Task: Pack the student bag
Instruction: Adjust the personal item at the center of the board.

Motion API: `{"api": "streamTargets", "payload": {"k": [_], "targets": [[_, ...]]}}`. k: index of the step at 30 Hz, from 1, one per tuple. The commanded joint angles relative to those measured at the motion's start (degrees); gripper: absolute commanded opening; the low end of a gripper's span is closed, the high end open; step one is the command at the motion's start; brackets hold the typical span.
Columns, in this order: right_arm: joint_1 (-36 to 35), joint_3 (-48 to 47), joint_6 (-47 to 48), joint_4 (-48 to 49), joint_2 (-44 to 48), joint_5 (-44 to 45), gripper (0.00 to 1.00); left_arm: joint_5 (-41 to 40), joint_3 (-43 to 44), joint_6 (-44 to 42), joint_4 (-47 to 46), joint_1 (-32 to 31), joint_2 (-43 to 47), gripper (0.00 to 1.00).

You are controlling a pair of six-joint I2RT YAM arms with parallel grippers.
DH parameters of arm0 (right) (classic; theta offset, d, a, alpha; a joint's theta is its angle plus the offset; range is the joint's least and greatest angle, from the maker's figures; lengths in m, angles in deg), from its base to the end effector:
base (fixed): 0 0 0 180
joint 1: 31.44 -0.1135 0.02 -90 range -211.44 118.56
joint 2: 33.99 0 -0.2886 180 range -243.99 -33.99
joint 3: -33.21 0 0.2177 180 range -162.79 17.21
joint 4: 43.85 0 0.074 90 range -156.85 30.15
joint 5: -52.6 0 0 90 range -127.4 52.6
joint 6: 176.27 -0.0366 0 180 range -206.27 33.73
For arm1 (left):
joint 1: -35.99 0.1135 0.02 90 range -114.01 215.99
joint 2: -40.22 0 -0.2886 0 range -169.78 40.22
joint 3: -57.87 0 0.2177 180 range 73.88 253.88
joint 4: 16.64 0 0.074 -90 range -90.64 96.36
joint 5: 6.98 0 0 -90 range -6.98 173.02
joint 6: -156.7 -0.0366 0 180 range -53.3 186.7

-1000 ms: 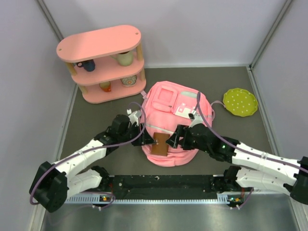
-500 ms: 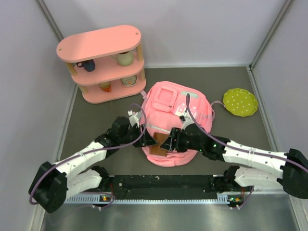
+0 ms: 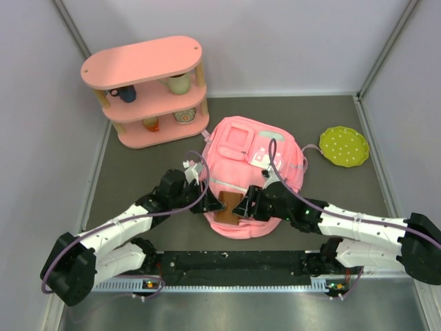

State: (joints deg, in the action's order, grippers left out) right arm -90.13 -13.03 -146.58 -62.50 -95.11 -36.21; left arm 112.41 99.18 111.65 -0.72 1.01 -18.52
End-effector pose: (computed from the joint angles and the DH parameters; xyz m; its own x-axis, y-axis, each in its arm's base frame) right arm 0.0959 0.1561 0.2492 -0.8764 0.2304 -0.4229 -0.1693 0.6746 0.7185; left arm 0.1260 -0.1101 0.2368 -0.9090 -0.1153 -0.4006 0.2730 0.5616 -0.7811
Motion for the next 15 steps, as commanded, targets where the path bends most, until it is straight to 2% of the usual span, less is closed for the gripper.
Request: {"api": "streamTargets", "payload": {"k": [1,7,15], "targets": [[0.60,0.44,-3.22,3.70,0.66,3.02,0.62,0.76,-1.04,-0.30,-3.26,-0.26,1.61,0.45],[1.74,2.46,-4.80,14.85,-2.50,-0.92,0.59,-0.03,-1.13,-0.92,-2.56,-0.26,3.46,0.46],[2.18,3.87,-6.83,21.19,-8.40,-4.44,0.52,-0.12,-1.13,-1.18,-2.74,-0.26,3.02,0.45]]}}
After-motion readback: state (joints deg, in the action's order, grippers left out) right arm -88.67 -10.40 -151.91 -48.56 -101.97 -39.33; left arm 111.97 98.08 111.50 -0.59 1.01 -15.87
